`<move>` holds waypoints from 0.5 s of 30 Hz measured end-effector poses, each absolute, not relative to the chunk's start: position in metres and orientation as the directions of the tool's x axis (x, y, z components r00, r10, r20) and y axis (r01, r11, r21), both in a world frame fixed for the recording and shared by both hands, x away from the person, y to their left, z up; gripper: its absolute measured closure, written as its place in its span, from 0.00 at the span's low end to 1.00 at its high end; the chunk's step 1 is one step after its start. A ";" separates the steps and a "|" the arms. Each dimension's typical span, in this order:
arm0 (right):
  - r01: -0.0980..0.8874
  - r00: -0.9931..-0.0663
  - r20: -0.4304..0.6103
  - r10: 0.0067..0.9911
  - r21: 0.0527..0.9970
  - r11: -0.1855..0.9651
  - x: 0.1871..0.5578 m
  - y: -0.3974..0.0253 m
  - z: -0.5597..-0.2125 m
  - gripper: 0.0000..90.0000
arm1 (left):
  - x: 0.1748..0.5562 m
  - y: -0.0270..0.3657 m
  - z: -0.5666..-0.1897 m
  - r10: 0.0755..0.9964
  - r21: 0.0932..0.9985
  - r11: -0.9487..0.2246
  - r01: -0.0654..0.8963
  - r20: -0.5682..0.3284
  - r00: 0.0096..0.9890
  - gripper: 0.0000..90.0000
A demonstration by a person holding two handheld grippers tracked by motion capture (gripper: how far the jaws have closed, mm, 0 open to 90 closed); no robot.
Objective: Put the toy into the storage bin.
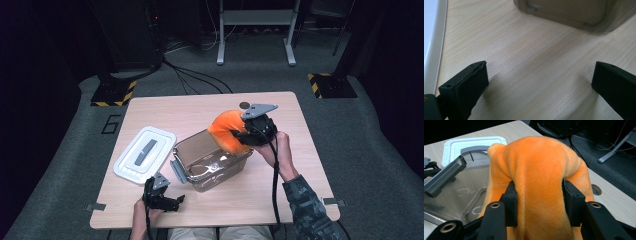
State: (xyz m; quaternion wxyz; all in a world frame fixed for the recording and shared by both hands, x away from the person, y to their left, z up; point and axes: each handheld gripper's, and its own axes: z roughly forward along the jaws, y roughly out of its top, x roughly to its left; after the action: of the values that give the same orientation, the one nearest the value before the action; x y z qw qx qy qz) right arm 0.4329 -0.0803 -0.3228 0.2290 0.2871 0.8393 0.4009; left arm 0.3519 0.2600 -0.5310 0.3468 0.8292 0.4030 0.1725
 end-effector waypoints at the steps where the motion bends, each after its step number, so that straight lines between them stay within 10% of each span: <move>1: 0.300 -0.732 -0.154 0.664 0.803 0.516 0.433 -0.079 -0.323 0.61 | 0.352 0.260 -0.531 0.788 0.714 -0.434 0.549 0.006 0.615 0.00; 15: 0.323 -0.746 -0.137 0.652 0.781 0.534 0.438 -0.065 -0.338 0.60 | 0.352 0.260 -0.531 0.788 0.714 -0.433 0.549 0.005 0.615 0.00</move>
State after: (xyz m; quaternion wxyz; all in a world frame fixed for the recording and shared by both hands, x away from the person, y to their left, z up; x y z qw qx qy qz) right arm 0.4375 -0.0651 -0.3379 0.2117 0.2868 0.8498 0.3884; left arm 0.3518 0.2599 -0.5311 0.3472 0.8289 0.4034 0.1720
